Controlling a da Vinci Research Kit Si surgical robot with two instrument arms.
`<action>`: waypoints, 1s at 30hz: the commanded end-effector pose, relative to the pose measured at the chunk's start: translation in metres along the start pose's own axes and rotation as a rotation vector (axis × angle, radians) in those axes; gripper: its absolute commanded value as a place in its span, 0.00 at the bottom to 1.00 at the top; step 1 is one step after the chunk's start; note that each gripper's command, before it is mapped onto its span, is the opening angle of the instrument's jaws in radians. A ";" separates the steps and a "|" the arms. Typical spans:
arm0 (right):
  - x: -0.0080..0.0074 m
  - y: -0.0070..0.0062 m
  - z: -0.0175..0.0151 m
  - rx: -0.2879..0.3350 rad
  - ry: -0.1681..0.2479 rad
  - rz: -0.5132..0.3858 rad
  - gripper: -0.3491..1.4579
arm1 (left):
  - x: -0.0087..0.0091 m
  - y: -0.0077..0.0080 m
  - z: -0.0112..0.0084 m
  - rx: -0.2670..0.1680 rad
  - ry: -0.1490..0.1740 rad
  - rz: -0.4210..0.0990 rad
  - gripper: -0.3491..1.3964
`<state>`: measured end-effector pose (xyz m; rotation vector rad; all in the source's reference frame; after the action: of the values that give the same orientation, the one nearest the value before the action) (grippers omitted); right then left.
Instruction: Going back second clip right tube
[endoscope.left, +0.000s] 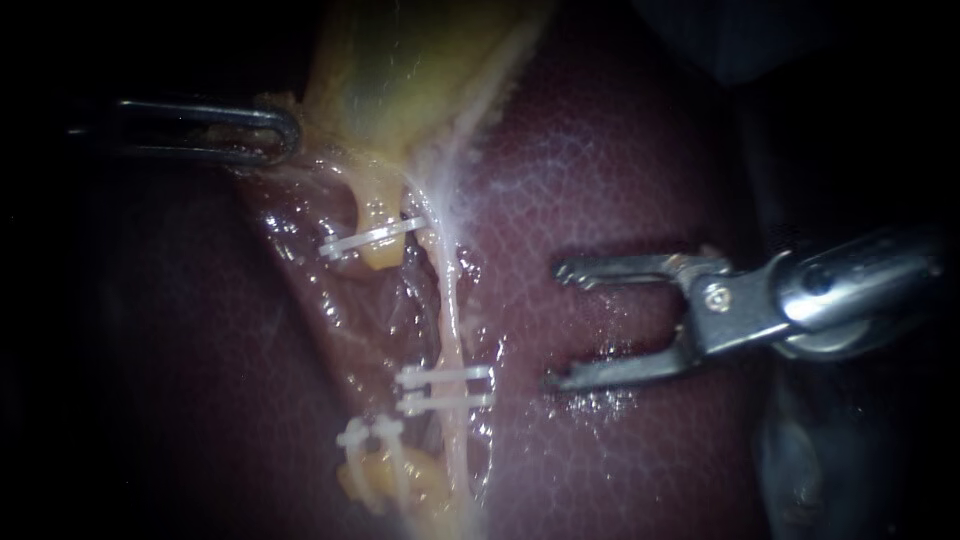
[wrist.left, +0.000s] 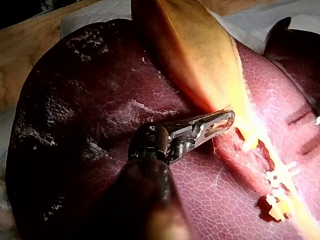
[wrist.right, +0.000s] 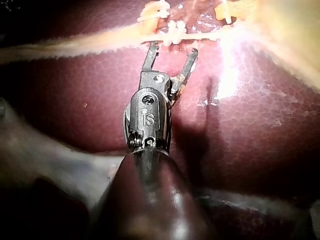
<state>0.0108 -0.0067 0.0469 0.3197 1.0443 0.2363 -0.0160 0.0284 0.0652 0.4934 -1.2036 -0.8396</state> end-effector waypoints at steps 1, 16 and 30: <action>0.0001 0.0001 -0.0003 -0.003 -0.002 -0.005 0.47 | 0.0001 0.0000 0.0001 -0.002 -0.001 0.000 0.00; -0.0007 0.0004 -0.0005 0.001 -0.003 -0.060 0.47 | 0.0058 0.0019 0.0061 0.032 0.039 0.008 0.00; -0.0008 0.0004 -0.0004 0.007 -0.004 -0.061 0.47 | 0.0071 0.0026 0.0078 0.046 0.056 -0.007 0.00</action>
<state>0.0100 -0.0066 0.0475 0.2936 1.0500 0.1775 -0.0217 0.0252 0.0739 0.5554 -1.1718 -0.8003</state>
